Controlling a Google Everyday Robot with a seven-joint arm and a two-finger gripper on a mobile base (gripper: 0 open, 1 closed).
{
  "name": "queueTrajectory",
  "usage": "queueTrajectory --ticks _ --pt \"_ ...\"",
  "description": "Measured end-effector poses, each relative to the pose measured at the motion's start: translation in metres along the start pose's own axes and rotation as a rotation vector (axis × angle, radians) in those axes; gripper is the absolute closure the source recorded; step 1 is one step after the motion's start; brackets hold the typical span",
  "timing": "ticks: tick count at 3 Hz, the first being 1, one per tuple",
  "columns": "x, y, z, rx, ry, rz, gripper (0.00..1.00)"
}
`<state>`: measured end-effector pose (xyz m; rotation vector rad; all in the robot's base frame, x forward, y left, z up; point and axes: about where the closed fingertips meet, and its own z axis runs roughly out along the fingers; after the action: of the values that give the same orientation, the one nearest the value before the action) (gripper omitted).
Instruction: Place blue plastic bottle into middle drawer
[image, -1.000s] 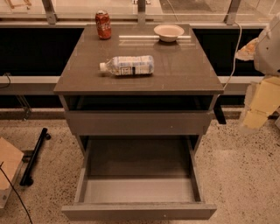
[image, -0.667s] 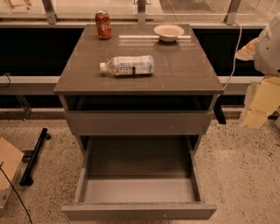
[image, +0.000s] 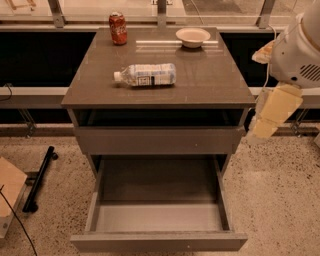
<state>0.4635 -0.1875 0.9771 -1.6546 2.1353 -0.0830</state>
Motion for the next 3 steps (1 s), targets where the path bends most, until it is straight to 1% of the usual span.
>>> queueTrajectory --ticks 1,2,3 --pt "-0.020 -0.010 0.014 0.010 -0.065 -0.014 0.00" --pt "-0.045 -0.029 0.037 0.010 -0.136 -0.051 0.00" --pt "-0.070 -0.072 0.084 -0.013 -0.177 -0.073 0.00"
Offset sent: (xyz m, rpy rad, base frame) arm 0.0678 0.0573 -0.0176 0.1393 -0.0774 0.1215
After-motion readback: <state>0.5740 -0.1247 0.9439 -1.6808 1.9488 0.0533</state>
